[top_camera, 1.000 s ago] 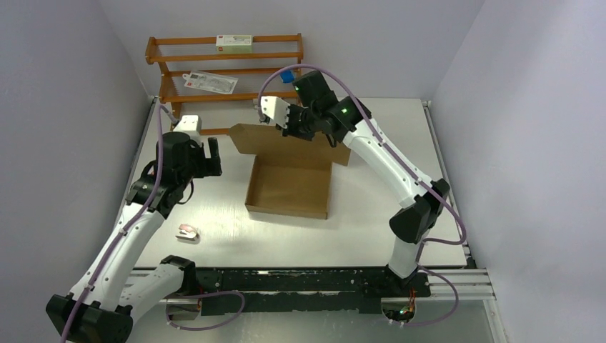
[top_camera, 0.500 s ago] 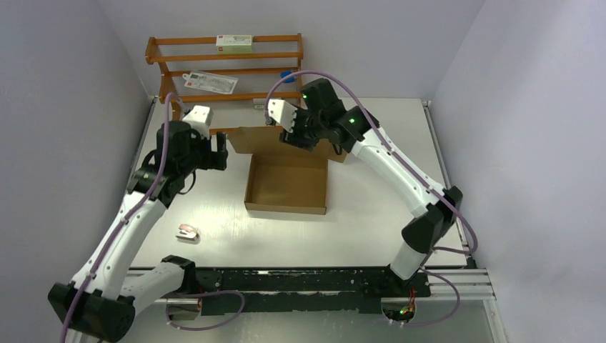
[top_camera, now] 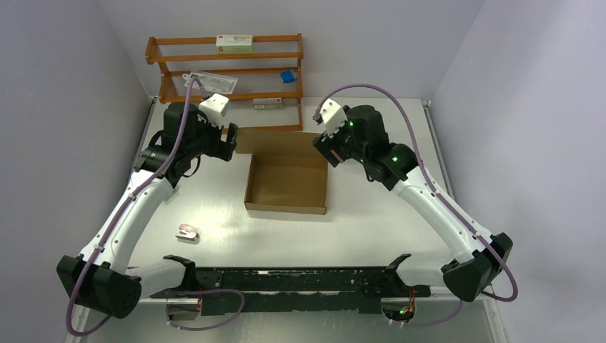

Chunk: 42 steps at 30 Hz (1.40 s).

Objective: Fold the paper box

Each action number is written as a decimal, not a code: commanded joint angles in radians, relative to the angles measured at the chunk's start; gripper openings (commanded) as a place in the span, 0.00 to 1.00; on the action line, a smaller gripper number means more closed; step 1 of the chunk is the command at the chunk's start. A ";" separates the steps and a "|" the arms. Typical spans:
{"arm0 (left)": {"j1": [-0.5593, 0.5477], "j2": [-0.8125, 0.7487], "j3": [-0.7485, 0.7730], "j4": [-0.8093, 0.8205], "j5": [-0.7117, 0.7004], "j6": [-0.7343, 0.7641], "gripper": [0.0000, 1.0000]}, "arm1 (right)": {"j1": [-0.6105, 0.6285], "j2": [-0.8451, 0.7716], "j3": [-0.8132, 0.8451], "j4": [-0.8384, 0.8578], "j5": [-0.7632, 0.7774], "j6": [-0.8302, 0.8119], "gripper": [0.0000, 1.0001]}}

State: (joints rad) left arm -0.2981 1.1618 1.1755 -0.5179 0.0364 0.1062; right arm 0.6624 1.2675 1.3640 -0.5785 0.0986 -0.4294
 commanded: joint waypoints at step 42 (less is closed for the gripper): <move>0.108 0.256 0.073 0.055 0.459 0.213 0.32 | -0.287 0.098 -0.210 0.214 -0.395 0.022 0.17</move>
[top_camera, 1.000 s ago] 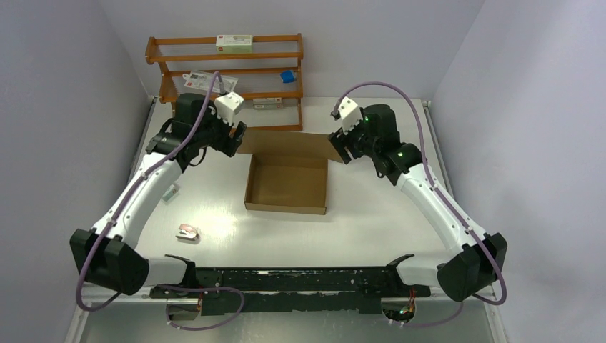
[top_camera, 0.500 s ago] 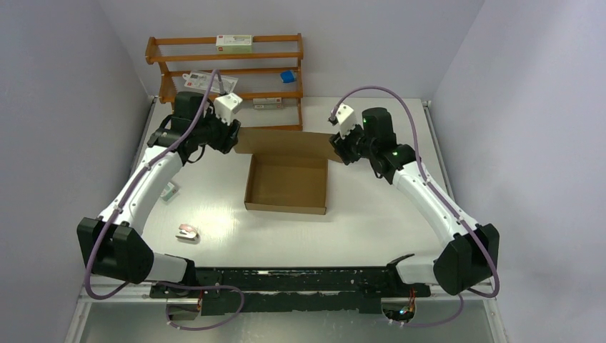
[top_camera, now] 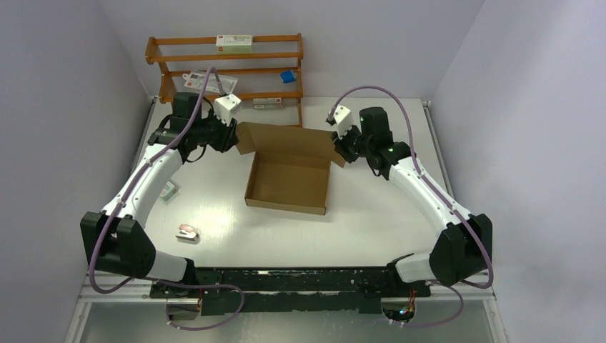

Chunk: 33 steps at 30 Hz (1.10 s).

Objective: Fold the paper box

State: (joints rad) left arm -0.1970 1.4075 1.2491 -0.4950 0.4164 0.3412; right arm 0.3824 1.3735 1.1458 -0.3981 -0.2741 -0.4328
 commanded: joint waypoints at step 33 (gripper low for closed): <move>-0.156 -0.098 -0.119 0.169 -0.014 -0.467 0.05 | 0.169 0.019 0.080 -0.001 0.358 0.567 0.00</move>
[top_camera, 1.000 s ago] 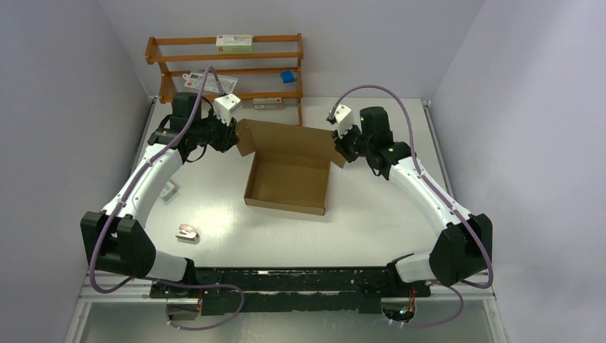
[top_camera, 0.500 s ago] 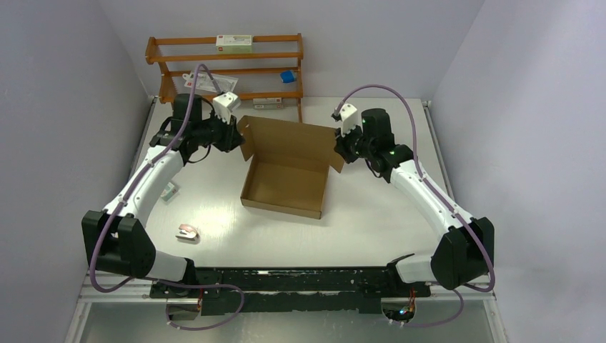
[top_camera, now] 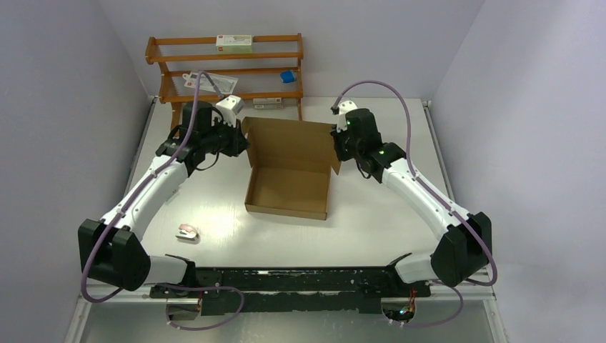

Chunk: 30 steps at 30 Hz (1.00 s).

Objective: Fold the paper box

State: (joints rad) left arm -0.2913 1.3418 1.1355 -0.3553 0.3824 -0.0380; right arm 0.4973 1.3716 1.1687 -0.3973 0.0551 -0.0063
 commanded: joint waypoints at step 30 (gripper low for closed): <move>-0.195 -0.130 -0.217 0.231 -0.113 -0.310 0.05 | 0.226 0.086 -0.051 0.124 0.427 0.555 0.00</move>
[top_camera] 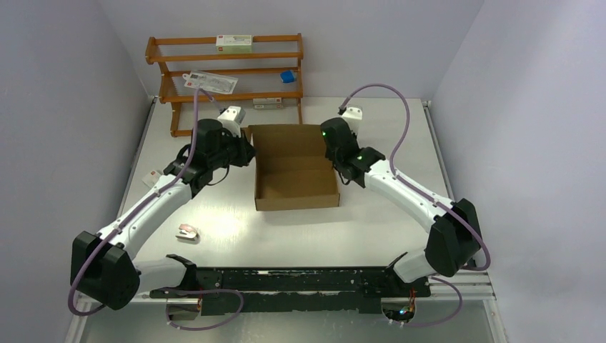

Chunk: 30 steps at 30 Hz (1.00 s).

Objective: Fold the paper box

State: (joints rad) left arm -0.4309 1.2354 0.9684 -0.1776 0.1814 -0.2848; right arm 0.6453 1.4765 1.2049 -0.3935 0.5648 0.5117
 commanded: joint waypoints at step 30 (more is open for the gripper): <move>-0.097 -0.581 -0.353 -0.094 0.001 -0.153 0.60 | 0.178 -0.630 -0.503 0.185 -0.356 -0.037 0.74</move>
State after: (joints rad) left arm -0.5209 0.7330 0.6285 -0.2264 0.1692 -0.4068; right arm 0.8154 0.9096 0.7116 -0.1802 0.3195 0.4850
